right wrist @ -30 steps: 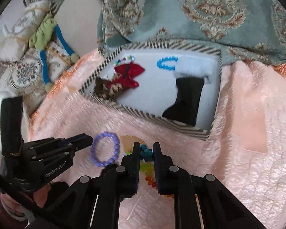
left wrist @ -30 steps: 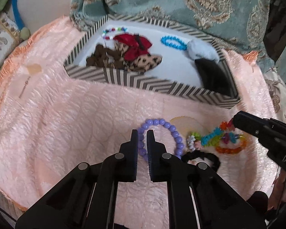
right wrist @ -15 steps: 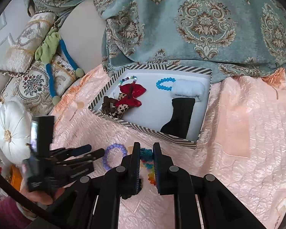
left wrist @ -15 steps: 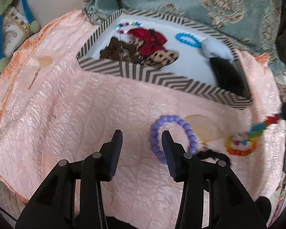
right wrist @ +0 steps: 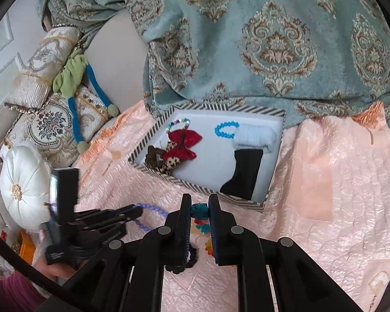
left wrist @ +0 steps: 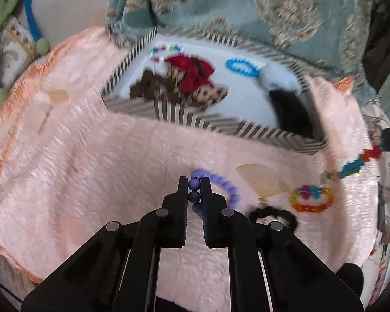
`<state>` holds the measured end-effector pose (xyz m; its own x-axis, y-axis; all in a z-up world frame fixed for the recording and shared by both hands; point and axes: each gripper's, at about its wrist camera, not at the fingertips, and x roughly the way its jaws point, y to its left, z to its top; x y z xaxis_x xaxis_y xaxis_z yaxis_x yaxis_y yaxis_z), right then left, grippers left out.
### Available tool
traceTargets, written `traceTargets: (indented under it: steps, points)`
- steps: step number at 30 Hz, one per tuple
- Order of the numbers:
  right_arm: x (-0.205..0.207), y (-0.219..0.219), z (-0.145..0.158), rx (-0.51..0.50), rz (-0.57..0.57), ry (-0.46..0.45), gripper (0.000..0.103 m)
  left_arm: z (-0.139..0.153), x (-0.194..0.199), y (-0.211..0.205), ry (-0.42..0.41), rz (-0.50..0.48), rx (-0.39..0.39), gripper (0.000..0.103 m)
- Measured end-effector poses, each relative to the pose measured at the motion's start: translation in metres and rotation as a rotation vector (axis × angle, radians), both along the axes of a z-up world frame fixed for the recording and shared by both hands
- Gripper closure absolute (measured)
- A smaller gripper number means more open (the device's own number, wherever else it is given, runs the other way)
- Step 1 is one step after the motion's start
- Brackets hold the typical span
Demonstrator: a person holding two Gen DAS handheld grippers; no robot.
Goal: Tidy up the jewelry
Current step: 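Grasp the purple bead bracelet with the left gripper while the right grasps the teal-orange bracelet, then carry both bracelets into the tray and open both grippers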
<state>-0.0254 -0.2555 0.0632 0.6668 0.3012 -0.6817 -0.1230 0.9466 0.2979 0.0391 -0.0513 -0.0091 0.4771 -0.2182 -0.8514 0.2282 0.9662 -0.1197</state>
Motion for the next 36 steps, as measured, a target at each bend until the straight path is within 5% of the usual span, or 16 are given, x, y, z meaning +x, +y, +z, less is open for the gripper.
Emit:
traceTargets:
  steps: [14,36]
  points:
    - [-0.006,0.003,0.029,-0.014,0.002,-0.049,0.091,0.071,-0.012,0.008,-0.146,-0.023,0.011,0.095]
    - [0.024,0.01,0.043,-0.021,0.013,-0.065,0.091,0.098,0.014,0.003,-0.222,-0.019,0.068,0.095]
